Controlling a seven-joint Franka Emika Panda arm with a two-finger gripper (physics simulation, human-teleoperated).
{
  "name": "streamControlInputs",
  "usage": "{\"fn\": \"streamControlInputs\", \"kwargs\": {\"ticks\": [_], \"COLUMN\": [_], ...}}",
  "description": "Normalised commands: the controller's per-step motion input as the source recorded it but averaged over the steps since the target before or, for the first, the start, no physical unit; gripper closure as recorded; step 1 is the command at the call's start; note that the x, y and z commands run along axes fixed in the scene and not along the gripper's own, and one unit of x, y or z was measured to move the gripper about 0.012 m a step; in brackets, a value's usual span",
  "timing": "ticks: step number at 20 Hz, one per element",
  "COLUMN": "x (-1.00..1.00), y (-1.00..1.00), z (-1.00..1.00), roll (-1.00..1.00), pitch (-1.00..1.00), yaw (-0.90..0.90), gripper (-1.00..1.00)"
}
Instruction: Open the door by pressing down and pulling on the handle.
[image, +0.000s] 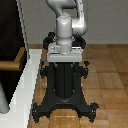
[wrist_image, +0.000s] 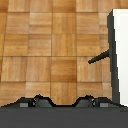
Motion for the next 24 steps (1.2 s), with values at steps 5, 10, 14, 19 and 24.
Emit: {"fn": "streamControlInputs", "kwargs": {"ticks": [5,10,14,19,24], "x": [0.00,0.00,0.00,0.00,0.00], "y": [0.00,0.00,0.00,0.00,-0.20], "z": [0.40,0.80,0.75,0.60,0.20], "roll": [0.00,0.00,0.00,0.00,0.00], "pitch": [0.00,0.00,0.00,0.00,0.00], "yaw": [0.00,0.00,0.00,0.00,0.00], "gripper": [-1.00,-1.00,-1.00,-1.00,-1.00]}}
